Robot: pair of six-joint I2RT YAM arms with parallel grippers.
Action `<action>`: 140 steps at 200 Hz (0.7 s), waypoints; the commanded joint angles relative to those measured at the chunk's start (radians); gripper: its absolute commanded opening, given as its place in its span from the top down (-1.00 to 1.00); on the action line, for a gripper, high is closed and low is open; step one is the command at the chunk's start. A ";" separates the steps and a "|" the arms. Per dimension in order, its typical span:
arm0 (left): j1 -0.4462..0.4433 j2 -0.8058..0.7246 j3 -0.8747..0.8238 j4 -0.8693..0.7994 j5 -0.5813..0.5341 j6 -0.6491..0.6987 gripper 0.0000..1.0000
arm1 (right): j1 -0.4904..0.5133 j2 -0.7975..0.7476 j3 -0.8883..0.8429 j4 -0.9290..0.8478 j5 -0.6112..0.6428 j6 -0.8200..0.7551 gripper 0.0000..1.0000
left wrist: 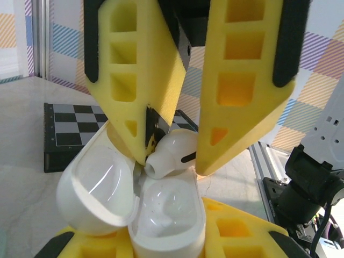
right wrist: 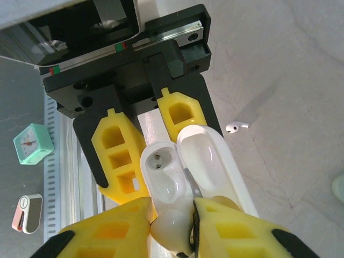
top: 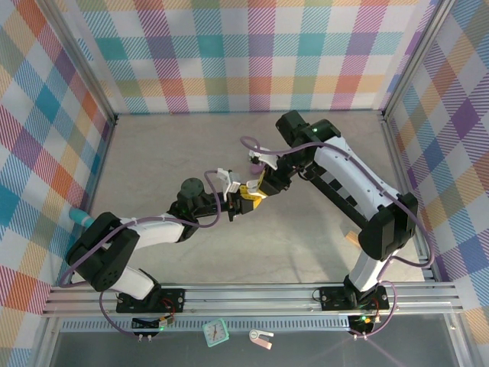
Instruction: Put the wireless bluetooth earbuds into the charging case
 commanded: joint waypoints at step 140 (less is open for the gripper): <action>0.001 -0.060 0.004 -0.019 -0.060 0.136 0.93 | 0.006 -0.265 -0.249 0.406 0.175 0.396 -0.13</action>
